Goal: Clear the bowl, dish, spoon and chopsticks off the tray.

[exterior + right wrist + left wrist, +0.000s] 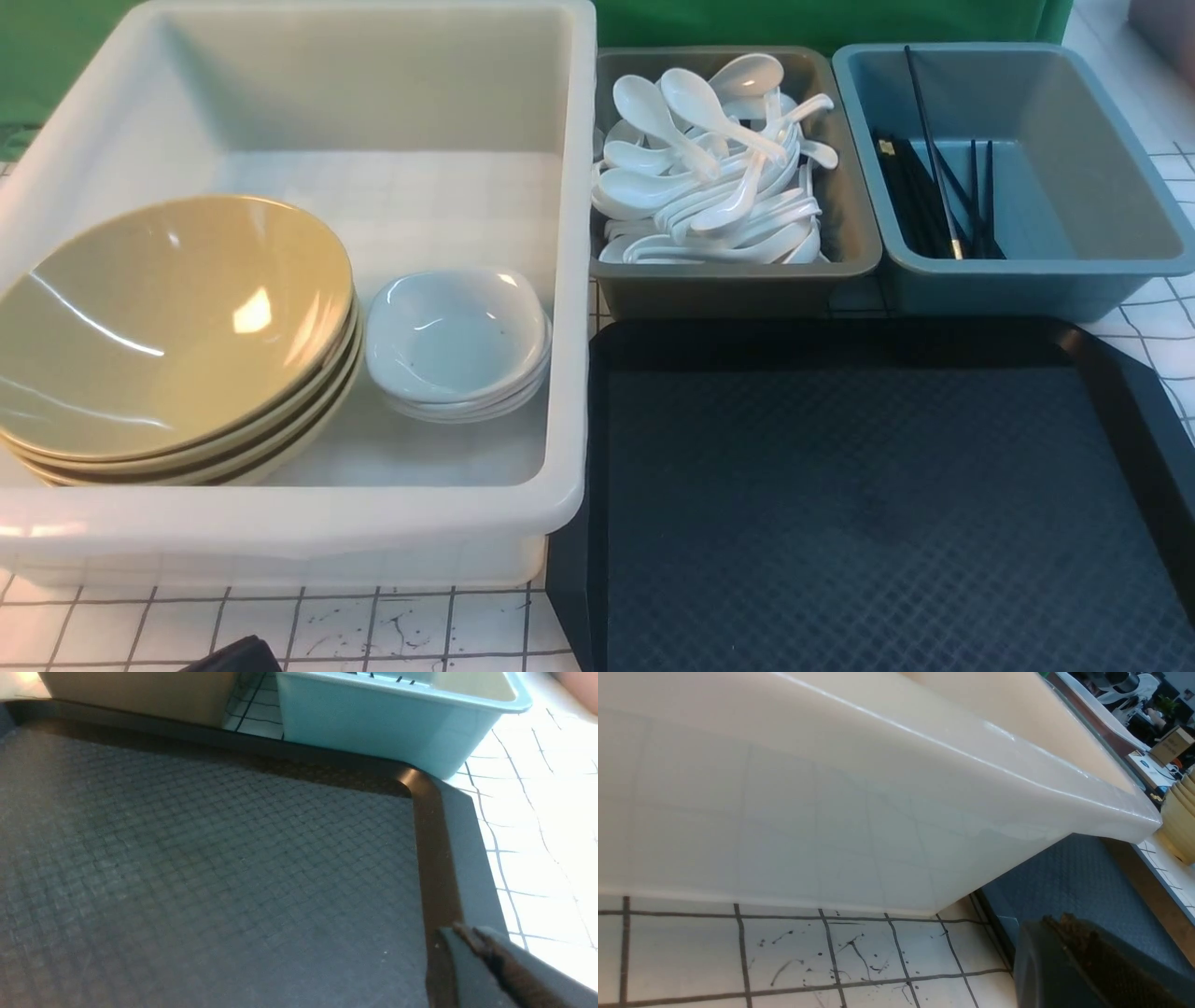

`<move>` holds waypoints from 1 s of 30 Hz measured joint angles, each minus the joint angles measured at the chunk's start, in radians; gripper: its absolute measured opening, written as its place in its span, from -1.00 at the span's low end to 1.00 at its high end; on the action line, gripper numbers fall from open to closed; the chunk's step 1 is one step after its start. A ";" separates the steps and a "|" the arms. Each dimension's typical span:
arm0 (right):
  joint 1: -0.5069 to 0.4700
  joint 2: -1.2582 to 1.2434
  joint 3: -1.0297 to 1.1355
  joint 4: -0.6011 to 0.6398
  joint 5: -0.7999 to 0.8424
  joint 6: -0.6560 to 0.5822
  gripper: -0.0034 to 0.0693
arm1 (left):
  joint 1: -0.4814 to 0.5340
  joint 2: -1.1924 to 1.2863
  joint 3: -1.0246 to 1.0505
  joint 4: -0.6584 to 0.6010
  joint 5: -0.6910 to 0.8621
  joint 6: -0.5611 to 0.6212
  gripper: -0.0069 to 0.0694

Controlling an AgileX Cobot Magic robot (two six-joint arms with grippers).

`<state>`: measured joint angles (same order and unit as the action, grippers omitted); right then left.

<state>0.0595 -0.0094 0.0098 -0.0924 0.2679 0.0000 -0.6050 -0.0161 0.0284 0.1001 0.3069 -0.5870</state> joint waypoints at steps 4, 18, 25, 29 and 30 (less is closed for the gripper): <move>0.000 0.000 0.000 0.000 0.000 0.000 -0.82 | 0.000 0.000 0.000 0.000 0.000 0.000 -0.82; 0.000 0.000 0.000 0.000 0.000 0.000 -0.78 | 0.000 0.000 0.000 0.000 0.000 0.000 -0.82; 0.000 0.000 0.000 0.000 0.000 0.000 -0.78 | 0.004 0.000 0.000 0.005 -0.004 0.000 -0.82; 0.000 0.000 0.000 0.000 0.000 0.000 -0.78 | 0.104 0.000 0.000 0.003 -0.045 0.004 -0.82; 0.000 0.000 0.000 0.000 0.000 0.000 -0.78 | 0.161 0.000 0.000 -0.007 -0.066 0.010 -0.82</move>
<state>0.0595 -0.0094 0.0098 -0.0924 0.2679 0.0000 -0.4443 -0.0161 0.0284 0.0935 0.2413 -0.5772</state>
